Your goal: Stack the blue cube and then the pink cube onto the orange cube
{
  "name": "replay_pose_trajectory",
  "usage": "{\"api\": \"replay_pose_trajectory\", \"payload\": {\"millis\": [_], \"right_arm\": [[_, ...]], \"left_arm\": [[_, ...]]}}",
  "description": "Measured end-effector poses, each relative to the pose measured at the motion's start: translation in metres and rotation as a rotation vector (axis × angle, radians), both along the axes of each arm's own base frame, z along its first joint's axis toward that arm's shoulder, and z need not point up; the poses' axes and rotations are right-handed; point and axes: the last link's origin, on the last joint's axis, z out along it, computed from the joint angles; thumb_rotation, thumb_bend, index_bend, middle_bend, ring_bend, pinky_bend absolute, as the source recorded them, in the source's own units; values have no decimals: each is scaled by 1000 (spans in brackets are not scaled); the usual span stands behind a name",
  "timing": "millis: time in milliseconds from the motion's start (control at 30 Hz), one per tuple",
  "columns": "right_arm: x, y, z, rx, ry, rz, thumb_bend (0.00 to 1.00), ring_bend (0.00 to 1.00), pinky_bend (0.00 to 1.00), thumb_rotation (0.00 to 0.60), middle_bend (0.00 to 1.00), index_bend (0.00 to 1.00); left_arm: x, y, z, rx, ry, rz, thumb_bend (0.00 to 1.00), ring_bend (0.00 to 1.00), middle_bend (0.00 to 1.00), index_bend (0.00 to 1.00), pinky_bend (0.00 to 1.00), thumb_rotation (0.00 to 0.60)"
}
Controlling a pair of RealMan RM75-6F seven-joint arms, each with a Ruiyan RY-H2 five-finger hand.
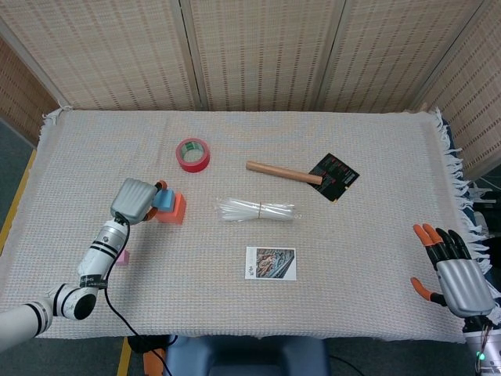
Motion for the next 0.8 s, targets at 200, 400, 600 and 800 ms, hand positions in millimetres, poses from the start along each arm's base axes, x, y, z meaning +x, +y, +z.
{"api": "replay_pose_trajectory", "payload": {"millis": [200, 400, 600, 800], "right_arm": [[1, -1, -2, 6, 2, -1, 200, 0, 0, 535, 0, 0], [2, 0, -2, 6, 2, 2, 201, 0, 0, 536, 0, 0], [2, 1, -2, 8, 1, 4, 201, 0, 0, 534, 0, 0], [2, 2, 0, 6, -3, 6, 201, 0, 0, 536, 0, 0]], "left_arm": [[1, -2, 0, -7, -2, -6, 308, 1000, 1000, 272, 1000, 600], [1, -3, 1, -2, 5, -11, 307, 1000, 1000, 208, 1000, 600], [1, -5, 2, 1, 11, -12, 302, 1000, 1000, 201, 1000, 600], [4, -25, 7, -4, -20, -51, 299, 1000, 1000, 176, 1000, 600]]}}
